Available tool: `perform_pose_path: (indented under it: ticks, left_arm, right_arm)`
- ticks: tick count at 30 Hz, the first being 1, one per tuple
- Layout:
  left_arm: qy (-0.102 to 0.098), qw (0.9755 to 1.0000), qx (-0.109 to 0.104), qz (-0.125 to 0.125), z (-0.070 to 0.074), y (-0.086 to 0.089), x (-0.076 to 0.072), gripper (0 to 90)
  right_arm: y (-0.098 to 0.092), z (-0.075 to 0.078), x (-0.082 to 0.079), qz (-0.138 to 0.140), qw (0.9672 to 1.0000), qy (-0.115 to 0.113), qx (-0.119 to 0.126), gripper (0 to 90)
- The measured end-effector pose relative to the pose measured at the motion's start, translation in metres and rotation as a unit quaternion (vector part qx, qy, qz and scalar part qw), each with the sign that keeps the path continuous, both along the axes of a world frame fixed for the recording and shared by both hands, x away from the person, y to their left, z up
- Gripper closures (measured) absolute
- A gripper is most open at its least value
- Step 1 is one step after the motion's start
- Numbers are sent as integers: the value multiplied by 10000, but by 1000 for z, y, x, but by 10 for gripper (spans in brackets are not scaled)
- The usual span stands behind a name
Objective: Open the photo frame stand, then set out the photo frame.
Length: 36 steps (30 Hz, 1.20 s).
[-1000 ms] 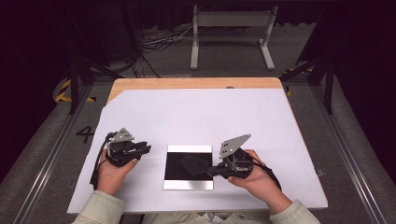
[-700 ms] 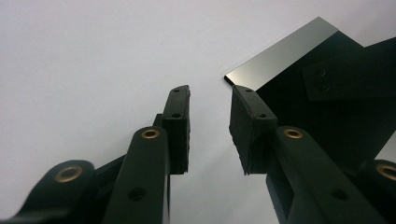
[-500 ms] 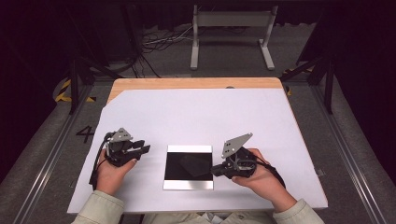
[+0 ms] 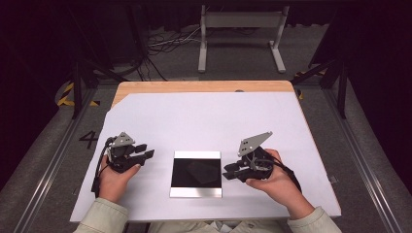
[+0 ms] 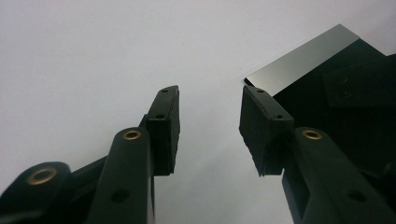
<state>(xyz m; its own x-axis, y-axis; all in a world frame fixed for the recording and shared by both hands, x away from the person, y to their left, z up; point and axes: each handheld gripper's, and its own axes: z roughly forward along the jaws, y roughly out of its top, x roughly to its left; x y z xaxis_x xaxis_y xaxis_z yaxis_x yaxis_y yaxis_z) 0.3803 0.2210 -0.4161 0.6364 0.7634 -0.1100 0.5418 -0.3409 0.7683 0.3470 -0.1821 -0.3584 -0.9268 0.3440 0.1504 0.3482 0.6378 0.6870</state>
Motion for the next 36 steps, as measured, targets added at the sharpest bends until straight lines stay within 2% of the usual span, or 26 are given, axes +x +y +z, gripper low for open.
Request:
perform_pose_path:
  ticks: [9, 10, 12, 14, 19, 22, 24, 27, 30, 32, 33, 36]
  left_arm:
    - [0, 10000, 13, 17, -1, 0, 1, 584]
    - [6, 10000, 3, 33, -1, 0, 1, 584]
    - [20, 10000, -4, 41, 0, 0, 1, 582]
    - [15, 10000, 11, 50, -1, 0, 1, 582]
    - [30, 10000, 5, 58, -1, -1, 1, 580]
    - [23, 10000, 24, 58, -2, 0, 1, 579]
    - [24, 10000, 22, 64, -1, 0, 1, 579]
    - [33, 10000, 17, 75, -2, 1, 1, 578]
    - [16, 10000, 25, 78, -2, 1, 1, 578]
    - [26, 10000, 14, 94, -2, 2, 1, 578]
    - [26, 10000, 14, 94, -2, 2, 1, 578]
    - [30, 9999, 16, 94, -2, 2, 1, 577]
  right_arm:
    - [-5, 7, 5, -273, 9995, -88, 131, 614]
    - [-5, 7, 5, -356, 9992, -58, 179, 592]
    - [-7, 7, 6, -562, 9975, 98, 423, 569]
    - [-7, 7, 7, -591, 9968, 156, 513, 556]
    - [-7, 7, 11, -755, 9949, 350, 564, 536]
    - [-8, 6, 14, -859, 9928, 552, 621, 540]
    - [-9, 5, 17, -978, 9899, 779, 672, 553]
    - [-9, 4, 20, -1115, 9869, 965, 653, 569]
    - [-7, 3, 24, -1288, 9819, 1218, 670, 577]
    - [-6, 1, 27, -1392, 9774, 1404, 745, 577]
    - [-6, 1, 27, -1392, 9774, 1404, 745, 577]
    - [-3, -2, 30, -1487, 9689, 1736, 944, 554]
